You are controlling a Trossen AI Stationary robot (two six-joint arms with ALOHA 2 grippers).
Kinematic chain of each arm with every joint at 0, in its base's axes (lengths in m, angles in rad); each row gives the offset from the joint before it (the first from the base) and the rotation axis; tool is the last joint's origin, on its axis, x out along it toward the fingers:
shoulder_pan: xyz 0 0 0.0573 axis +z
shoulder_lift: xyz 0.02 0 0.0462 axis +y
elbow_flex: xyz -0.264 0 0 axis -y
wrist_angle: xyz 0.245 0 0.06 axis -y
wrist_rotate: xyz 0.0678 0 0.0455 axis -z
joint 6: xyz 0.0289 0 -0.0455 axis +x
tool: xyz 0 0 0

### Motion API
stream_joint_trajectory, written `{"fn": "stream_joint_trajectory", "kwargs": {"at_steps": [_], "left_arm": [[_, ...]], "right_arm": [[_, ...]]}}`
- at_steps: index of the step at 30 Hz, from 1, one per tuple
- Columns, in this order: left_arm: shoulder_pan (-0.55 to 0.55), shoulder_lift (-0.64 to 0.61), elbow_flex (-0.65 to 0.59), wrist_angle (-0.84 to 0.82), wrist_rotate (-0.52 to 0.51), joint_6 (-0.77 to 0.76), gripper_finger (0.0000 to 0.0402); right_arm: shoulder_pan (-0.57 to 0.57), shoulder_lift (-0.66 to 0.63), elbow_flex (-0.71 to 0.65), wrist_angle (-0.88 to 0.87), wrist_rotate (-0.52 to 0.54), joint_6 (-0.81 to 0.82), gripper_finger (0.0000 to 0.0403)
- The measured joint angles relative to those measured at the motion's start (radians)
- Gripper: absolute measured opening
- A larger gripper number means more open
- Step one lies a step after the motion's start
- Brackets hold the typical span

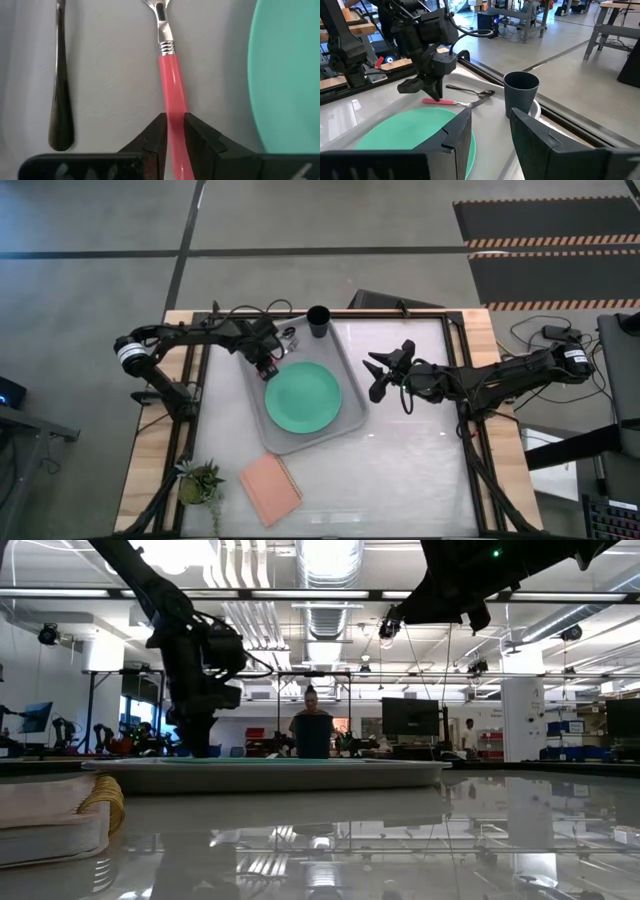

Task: Pick and place plate/cup/fork/spoon on tray
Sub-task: Put the pink fork between the black spoon and green plate on the gray serving tray

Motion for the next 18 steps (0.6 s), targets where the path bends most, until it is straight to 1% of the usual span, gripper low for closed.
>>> {"fn": "stream_joint_trajectory", "kwargs": {"at_steps": [7,12,15,18], "left_arm": [[0.0,-0.001,-0.017,-0.001,-0.004,0.02,0.0047],[-0.001,-0.002,-0.02,0.022,-0.096,0.027,0.0047],[0.0,0.0,-0.021,0.07,-0.109,0.056,0.0047],[0.0,-0.002,-0.011,0.068,-0.109,0.072,0.0047]], "right_arm": [[0.0,0.0,0.0,-0.001,0.0,0.0,0.0123],[0.0,0.0,0.0,-0.001,0.0,0.0,0.0123],[0.0,0.0,0.0,-0.001,0.0,0.0,0.0123],[0.0,0.0,0.0,-0.001,0.0,0.0,0.0123]]}}
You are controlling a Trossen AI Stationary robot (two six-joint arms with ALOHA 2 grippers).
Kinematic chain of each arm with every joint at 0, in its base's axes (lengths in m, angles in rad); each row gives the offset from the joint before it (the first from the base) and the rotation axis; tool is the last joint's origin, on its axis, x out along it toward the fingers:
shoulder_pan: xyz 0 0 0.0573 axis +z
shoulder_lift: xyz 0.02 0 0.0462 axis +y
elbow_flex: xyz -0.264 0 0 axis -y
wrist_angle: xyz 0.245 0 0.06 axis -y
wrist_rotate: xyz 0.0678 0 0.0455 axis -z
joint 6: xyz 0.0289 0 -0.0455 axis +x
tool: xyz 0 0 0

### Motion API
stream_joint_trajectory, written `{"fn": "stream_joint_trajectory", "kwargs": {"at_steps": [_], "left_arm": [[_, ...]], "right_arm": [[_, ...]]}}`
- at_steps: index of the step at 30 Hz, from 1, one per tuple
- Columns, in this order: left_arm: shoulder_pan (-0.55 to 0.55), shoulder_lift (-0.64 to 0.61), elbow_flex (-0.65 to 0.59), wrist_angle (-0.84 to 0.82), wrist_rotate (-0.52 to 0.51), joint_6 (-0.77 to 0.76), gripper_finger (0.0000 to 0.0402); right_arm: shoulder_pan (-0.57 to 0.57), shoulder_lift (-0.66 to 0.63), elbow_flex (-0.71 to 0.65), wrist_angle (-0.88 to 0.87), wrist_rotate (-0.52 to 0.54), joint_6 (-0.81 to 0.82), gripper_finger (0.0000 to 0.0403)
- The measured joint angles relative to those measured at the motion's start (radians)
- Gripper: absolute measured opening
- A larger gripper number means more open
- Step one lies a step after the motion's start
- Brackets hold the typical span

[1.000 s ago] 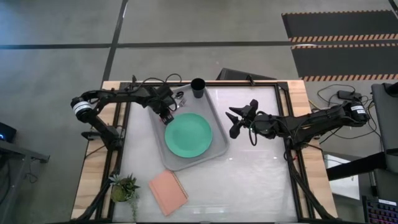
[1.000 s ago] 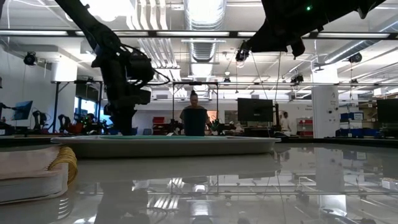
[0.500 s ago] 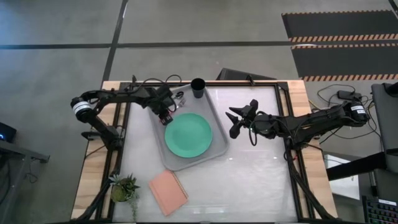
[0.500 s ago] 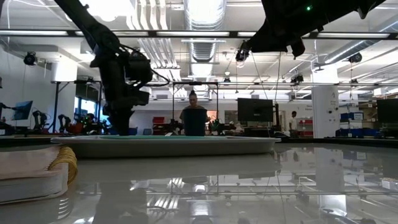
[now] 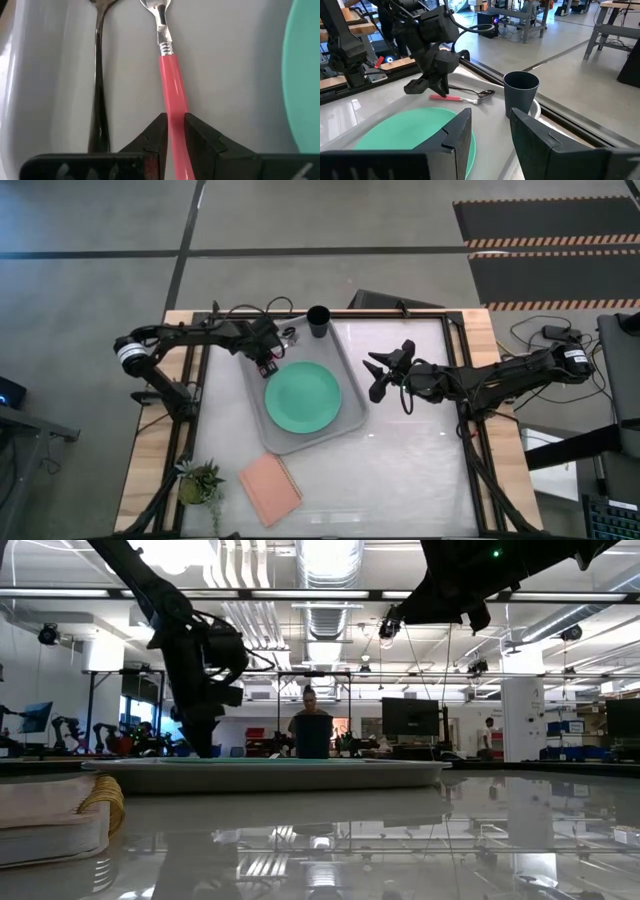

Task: Pick and place plate/cup/fork/spoon on tray
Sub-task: Put the pink fork between the black spoon and green plate on the gray serving tray

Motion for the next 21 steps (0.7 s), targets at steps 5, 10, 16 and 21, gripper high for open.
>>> {"fn": "stream_joint_trajectory", "kwargs": {"at_steps": [5,10,16,21], "left_arm": [[-0.001,-0.043,0.01,-0.07,0.005,0.02,0.0047],[-0.005,-0.094,0.006,-0.191,0.037,0.09,0.0047],[-0.005,-0.102,-0.035,-0.13,0.04,0.097,0.0047],[-0.005,-0.099,-0.049,0.072,0.034,0.016,0.0047]], "right_arm": [[0.0,0.0,0.0,-0.001,0.0,0.0,0.0123],[0.0,0.0,0.0,-0.007,0.0,0.0,0.0123],[0.0,0.0,0.0,-0.008,0.0,0.0,0.0123],[0.0,0.0,0.0,-0.008,0.0,0.0,0.0123]]}}
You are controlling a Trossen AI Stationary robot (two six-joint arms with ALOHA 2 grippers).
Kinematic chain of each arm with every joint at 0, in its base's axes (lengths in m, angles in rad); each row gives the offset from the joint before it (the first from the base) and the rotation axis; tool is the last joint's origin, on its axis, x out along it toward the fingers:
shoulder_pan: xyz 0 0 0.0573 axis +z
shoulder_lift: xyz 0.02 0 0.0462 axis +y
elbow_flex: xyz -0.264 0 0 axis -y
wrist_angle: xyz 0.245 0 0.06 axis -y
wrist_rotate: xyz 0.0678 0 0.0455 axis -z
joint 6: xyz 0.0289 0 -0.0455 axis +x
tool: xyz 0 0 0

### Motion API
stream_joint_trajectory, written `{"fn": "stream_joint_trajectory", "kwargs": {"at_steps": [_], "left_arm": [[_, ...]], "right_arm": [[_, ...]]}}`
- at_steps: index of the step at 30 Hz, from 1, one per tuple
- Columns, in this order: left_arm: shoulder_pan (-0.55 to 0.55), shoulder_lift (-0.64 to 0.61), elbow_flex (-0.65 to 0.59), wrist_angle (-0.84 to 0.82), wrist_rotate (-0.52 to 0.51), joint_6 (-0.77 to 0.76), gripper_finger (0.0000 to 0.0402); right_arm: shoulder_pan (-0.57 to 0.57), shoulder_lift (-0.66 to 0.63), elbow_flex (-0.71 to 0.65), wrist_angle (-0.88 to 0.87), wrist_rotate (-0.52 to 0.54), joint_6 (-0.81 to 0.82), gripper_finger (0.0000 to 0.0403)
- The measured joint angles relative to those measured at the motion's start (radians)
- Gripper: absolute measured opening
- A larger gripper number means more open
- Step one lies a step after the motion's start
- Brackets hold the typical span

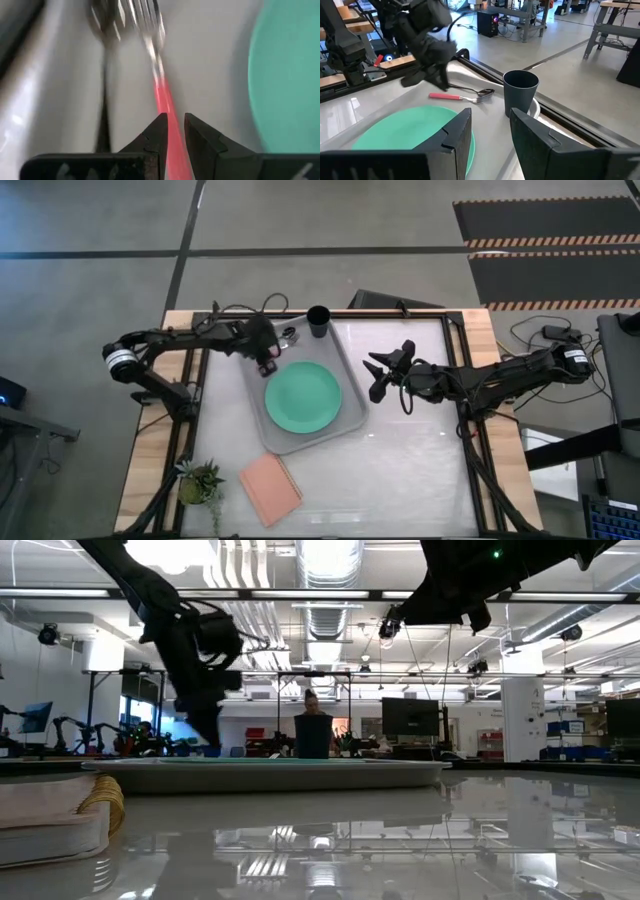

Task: Pick and place plate/cup/fork/spoon on tray
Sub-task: Put the pink fork between the black spoon and green plate on the gray serving tray

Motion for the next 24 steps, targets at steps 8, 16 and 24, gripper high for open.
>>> {"fn": "stream_joint_trajectory", "kwargs": {"at_steps": [8,16,24], "left_arm": [[0.016,0.012,0.009,0.359,-0.016,0.003,0.004],[0.028,0.096,0.004,0.35,-0.039,-0.077,0.0002],[0.033,0.141,0.003,0.321,-0.083,-0.101,0.0]], "right_arm": [[0.0,0.0,0.0,-0.001,0.0,0.0,0.0123],[0.0,0.0,0.0,-0.016,0.0,0.0,0.0123],[0.0,0.0,0.0,-0.025,0.0,0.0,0.0123]]}}
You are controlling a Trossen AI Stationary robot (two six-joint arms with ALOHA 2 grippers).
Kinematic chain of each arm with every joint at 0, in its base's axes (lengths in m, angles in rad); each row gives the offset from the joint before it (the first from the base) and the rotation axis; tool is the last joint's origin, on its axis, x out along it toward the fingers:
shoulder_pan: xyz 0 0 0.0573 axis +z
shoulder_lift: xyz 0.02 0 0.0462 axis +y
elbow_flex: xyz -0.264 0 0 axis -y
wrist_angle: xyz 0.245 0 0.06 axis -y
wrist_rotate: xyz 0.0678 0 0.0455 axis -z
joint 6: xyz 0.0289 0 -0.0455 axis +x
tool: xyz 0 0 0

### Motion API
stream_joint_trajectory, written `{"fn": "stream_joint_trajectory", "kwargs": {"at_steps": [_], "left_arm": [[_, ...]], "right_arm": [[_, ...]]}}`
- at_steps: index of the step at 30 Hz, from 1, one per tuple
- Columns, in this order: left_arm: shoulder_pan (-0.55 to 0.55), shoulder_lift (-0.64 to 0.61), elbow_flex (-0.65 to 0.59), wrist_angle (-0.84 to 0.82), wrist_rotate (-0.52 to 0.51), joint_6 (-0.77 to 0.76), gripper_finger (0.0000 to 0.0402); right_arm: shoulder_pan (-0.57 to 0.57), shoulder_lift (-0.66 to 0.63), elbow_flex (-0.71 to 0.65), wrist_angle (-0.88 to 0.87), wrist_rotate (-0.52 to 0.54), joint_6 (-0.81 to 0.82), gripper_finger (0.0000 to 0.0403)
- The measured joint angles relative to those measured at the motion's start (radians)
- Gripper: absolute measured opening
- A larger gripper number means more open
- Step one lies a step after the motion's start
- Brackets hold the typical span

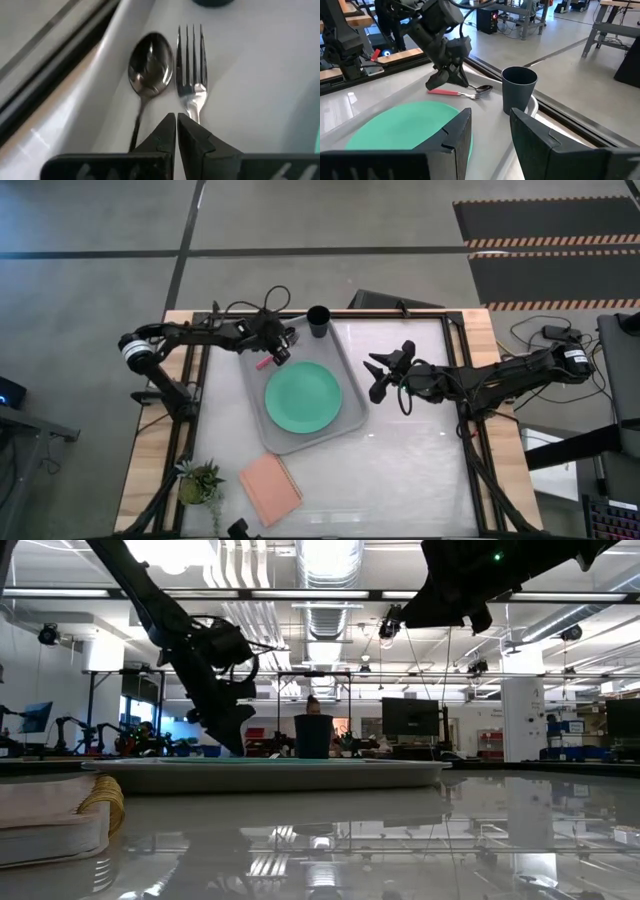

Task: Pick and place plate/cup/fork/spoon on tray
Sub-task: Put the pink fork between the black spoon and green plate on the gray serving tray

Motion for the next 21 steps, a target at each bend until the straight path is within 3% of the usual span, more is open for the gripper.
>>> {"fn": "stream_joint_trajectory", "kwargs": {"at_steps": [11,21], "left_arm": [[0.0,0.063,0.005,0.006,0.006,0.018,0.0],[0.0,0.061,0.004,0.014,0.086,0.06,0.0]], "right_arm": [[0.0,0.0,0.0,-0.004,0.0,0.0,0.0123],[0.0,0.0,0.0,-0.007,0.0,0.0,0.0123]]}}
